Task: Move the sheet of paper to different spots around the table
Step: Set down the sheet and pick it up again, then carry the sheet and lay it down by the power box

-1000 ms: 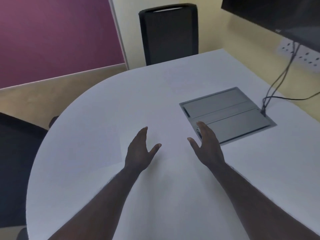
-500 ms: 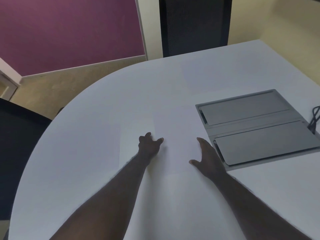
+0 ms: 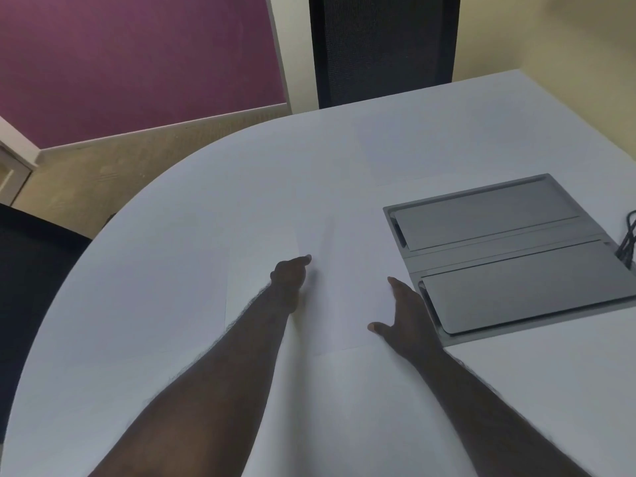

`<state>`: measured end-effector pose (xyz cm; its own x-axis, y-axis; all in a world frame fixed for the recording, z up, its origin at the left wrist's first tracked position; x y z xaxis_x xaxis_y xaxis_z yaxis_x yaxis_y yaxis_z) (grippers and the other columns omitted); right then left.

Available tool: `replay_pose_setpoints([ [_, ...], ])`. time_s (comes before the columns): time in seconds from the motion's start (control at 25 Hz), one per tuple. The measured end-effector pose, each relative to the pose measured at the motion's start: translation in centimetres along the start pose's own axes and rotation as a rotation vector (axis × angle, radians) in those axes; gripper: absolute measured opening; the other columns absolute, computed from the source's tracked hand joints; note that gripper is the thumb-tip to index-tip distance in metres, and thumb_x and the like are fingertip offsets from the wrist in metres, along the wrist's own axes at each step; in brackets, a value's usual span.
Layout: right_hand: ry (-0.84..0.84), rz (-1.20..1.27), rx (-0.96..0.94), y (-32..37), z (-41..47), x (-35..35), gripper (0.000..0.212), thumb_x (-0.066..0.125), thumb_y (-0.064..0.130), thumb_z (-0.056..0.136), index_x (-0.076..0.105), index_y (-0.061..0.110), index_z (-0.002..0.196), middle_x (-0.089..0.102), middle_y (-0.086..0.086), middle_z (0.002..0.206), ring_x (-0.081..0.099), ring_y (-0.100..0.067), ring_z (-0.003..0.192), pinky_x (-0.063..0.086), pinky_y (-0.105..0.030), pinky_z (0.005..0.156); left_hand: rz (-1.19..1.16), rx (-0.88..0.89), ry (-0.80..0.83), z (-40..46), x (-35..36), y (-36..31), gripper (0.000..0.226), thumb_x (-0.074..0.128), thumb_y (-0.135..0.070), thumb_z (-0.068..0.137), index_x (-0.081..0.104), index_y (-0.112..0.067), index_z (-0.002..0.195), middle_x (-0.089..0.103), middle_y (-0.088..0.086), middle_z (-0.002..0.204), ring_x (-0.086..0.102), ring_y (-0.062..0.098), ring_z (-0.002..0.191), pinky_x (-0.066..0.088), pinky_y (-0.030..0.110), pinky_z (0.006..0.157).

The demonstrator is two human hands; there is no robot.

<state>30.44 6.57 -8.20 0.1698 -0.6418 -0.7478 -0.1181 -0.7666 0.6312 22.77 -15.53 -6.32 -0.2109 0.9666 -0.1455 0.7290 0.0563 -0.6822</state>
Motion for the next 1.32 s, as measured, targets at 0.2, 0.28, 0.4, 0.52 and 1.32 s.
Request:
replay_pose_setpoints([
  [0.2, 0.002, 0.005, 0.001, -0.1, 0.0, 0.1, 0.096, 0.08, 0.029, 0.079, 0.022, 0.009, 0.154, 0.028, -0.005, 0.16, 0.023, -0.021, 0.147, 0.014, -0.025, 0.116, -0.109, 0.009, 0.067, -0.7, 0.7, 0.2, 0.019, 0.065, -0.03, 0.09, 0.072, -0.015, 0.1, 0.057, -0.002, 0.101, 0.074, 0.015, 0.064, 0.046, 0.019, 0.05],
  [0.28, 0.001, 0.015, 0.002, -0.2, 0.0, 0.0, 0.097, 0.08, 0.029, 0.078, 0.023, 0.009, 0.154, 0.029, -0.005, 0.16, 0.024, -0.021, 0.147, 0.015, -0.026, 0.116, -0.126, -0.018, 0.16, -1.1, 1.2, 0.1, 0.021, 0.065, -0.034, 0.09, 0.069, -0.016, 0.1, 0.066, 0.003, 0.097, 0.067, 0.018, 0.068, 0.048, 0.023, 0.062],
  [0.4, 0.018, 0.034, -0.005, -0.2, 0.0, 0.0, 0.097, 0.08, 0.027, 0.077, 0.024, 0.01, 0.153, 0.029, -0.004, 0.16, 0.024, -0.02, 0.147, 0.015, -0.025, 0.115, -0.073, 0.069, 0.132, -1.3, 0.9, 0.4, 0.018, 0.074, -0.024, 0.085, 0.069, -0.01, 0.096, 0.067, 0.011, 0.096, 0.063, 0.025, 0.079, 0.049, 0.032, 0.073],
  [0.52, -0.027, 0.116, -0.023, 0.0, -0.4, -0.7, 0.085, 0.079, 0.021, 0.079, 0.033, 0.007, 0.149, 0.039, -0.007, 0.154, 0.033, -0.023, 0.142, 0.019, -0.024, 0.114, 0.085, 0.308, -0.089, -2.4, -0.2, 0.6, 0.015, 0.072, -0.014, 0.083, 0.07, -0.001, 0.089, 0.067, 0.009, 0.085, 0.058, 0.023, 0.072, 0.046, 0.032, 0.066],
  [1.32, -0.133, 0.821, -0.09, 13.2, -19.1, -13.0, 0.019, 0.067, 0.016, 0.092, 0.073, -0.002, 0.097, 0.078, -0.005, 0.082, 0.068, -0.013, 0.067, 0.059, -0.029, 0.062, -0.262, 0.777, 0.113, -30.0, -14.4, 3.9, 0.012, 0.071, -0.02, 0.089, 0.075, -0.016, 0.1, 0.079, 0.001, 0.099, 0.074, 0.016, 0.085, 0.057, 0.025, 0.067],
])
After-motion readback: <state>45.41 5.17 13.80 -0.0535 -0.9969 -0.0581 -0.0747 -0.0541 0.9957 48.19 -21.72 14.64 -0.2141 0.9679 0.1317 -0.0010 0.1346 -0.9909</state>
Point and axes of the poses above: each hand's wrist, its own z-axis towards the middle knuckle, its own x-axis out of the palm, y = z × x, the point moved 3 cm from there along z, towards the middle knuckle
